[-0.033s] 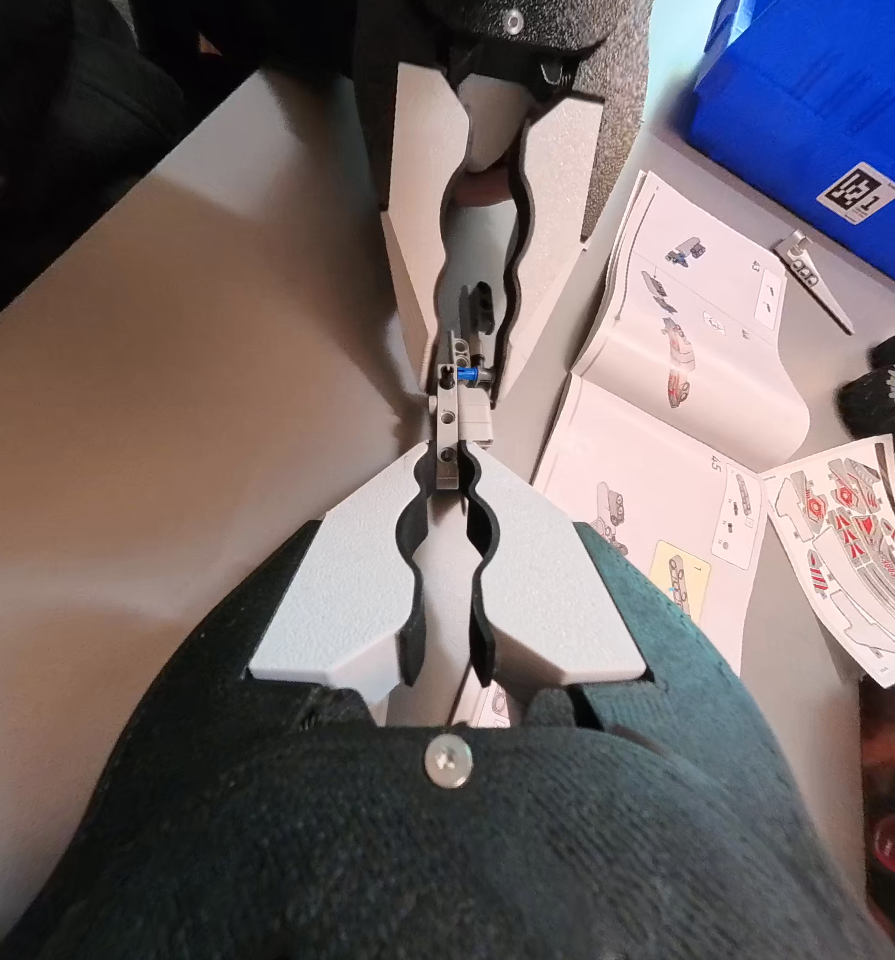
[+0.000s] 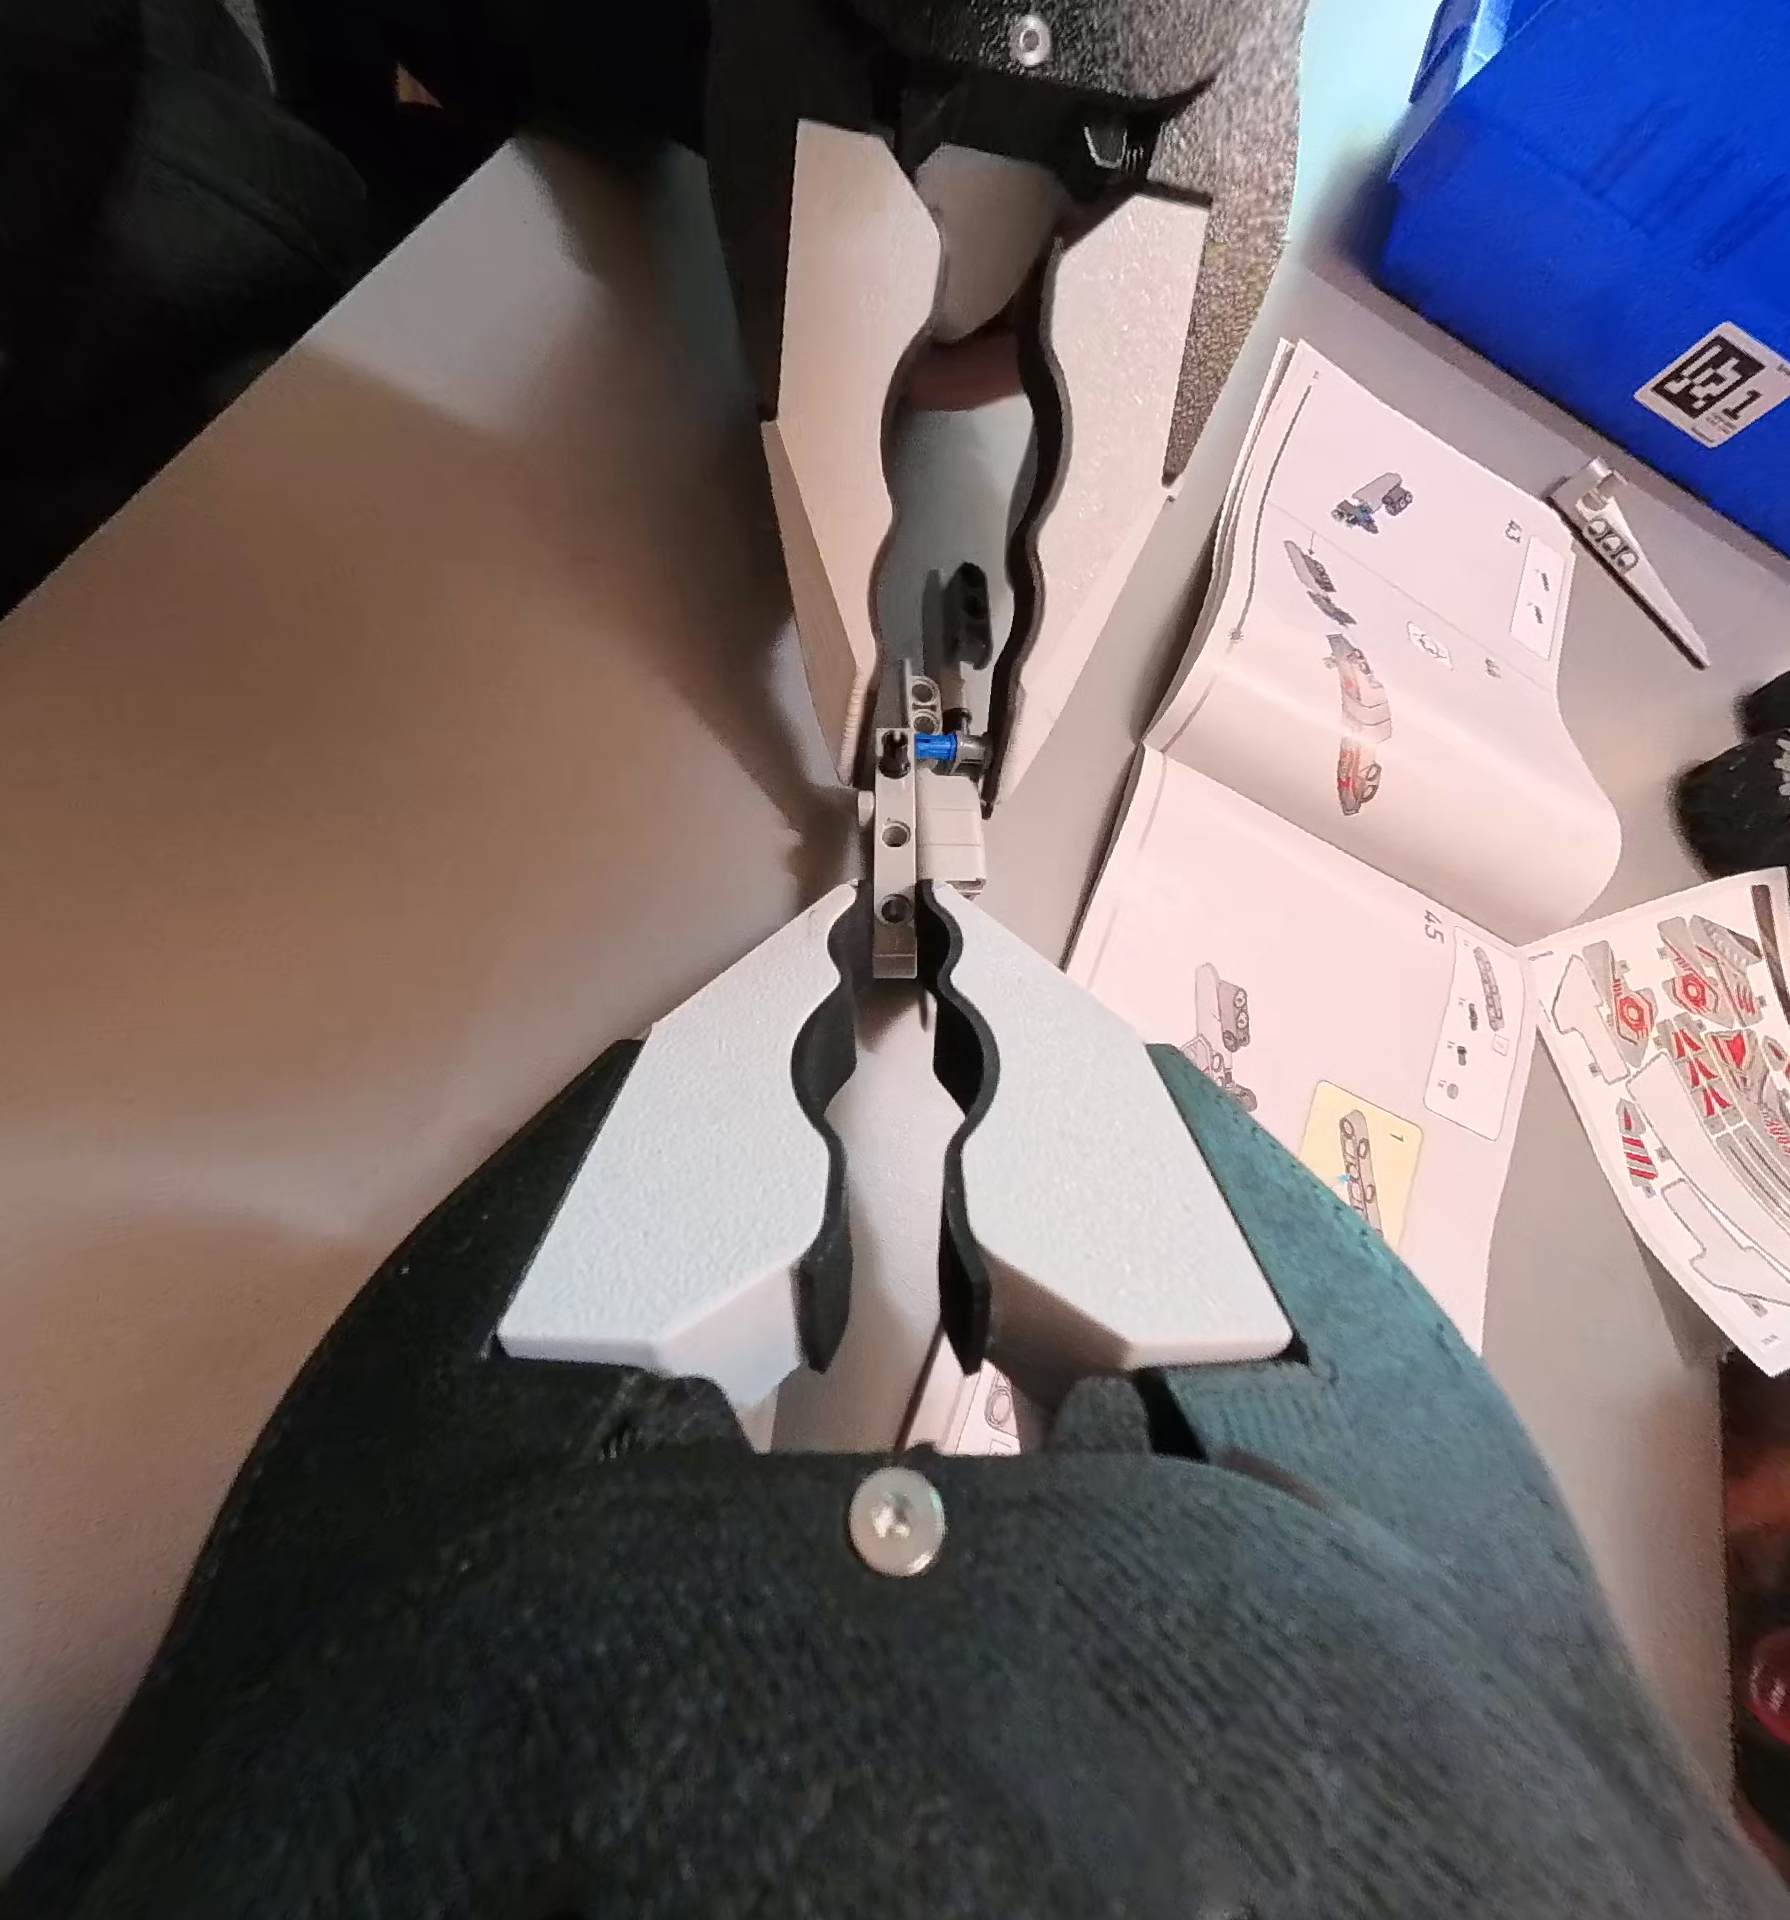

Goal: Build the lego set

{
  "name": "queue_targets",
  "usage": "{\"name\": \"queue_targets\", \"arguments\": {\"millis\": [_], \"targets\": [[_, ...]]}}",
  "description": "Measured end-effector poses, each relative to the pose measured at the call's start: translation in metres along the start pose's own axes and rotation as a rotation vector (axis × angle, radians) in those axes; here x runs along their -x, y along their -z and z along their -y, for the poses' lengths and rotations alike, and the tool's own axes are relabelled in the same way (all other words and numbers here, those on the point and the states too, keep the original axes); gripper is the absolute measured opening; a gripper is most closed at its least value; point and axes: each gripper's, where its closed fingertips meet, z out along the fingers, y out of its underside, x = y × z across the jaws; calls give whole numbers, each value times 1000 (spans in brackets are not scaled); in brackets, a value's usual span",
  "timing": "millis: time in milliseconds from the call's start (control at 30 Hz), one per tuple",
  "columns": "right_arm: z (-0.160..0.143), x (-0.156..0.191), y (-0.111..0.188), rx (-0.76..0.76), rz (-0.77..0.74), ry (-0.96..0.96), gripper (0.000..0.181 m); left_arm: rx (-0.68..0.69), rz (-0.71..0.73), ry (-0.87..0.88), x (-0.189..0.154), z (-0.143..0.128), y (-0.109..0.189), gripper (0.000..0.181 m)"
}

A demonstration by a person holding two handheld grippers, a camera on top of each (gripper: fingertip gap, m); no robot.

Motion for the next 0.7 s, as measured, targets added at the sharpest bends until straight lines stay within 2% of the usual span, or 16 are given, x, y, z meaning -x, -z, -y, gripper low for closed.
{"name": "queue_targets", "arguments": {"millis": [67,300,500,700], "targets": [[-1,1,-1,6,3,0,6,17,22,32,3,-2,0,30],[1,-1,2,-11,-7,-14,6,12,26,62,3,1,2,24],[-1,-1,1,-8,-6,-21,6,11,71,-44,4,-1,3,22],[0,0,1,-7,-1,-12,6,-25,54,-102,2,1,3,21]]}}
